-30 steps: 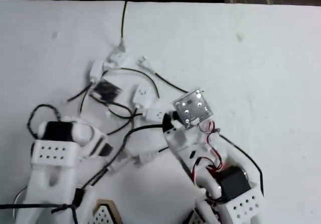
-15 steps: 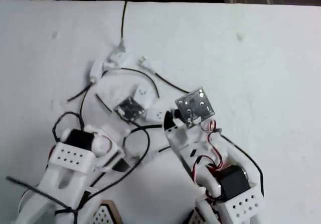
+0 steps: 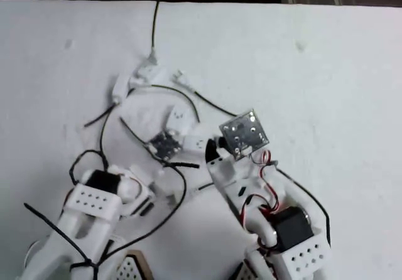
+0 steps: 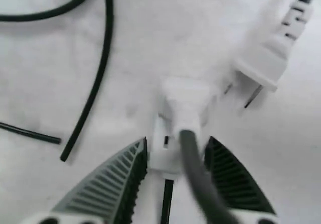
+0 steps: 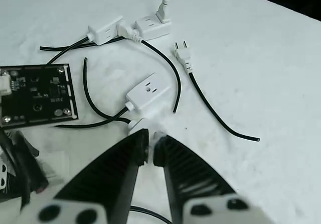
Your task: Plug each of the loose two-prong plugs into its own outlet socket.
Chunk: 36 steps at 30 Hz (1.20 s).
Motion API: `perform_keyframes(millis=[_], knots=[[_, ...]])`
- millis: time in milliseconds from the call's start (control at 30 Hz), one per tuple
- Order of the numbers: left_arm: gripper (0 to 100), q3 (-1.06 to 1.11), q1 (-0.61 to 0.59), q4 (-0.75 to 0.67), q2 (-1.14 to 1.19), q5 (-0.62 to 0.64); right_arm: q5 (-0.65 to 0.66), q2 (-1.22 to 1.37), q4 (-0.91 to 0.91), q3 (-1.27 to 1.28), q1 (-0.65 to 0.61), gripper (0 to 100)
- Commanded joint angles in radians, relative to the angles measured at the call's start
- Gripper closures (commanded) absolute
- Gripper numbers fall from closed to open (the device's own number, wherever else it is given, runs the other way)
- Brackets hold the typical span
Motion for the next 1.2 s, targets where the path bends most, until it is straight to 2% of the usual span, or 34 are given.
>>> perform_keyframes(millis=[0,267,600,767,867,1000,1167], knots=[[85,-0.003,-0.005,-0.011,-0.015,0.002,0.003,-0.01,-0.018,-0.006,0.007,98.1],[98,-0.081,-0.024,-0.009,-0.024,0.008,0.003,-0.01,-0.018,-0.006,0.007,98.1],[98,-0.382,-0.242,-0.017,-0.015,0.009,0.003,-0.01,-0.016,-0.006,0.007,98.1],[98,-0.534,-0.278,-0.018,0.021,0.009,0.003,-0.01,-0.016,-0.005,0.004,98.1],[98,-0.654,-0.274,-0.028,0.166,0.009,0.003,-0.01,-0.021,0.009,0.002,98.1],[98,-0.873,-0.278,-0.054,0.484,0.009,0.003,-0.01,-0.021,0.014,0.001,98.1],[98,-1.157,-0.275,-0.014,0.796,0.009,0.003,-0.01,-0.022,0.014,0.001,98.1]])
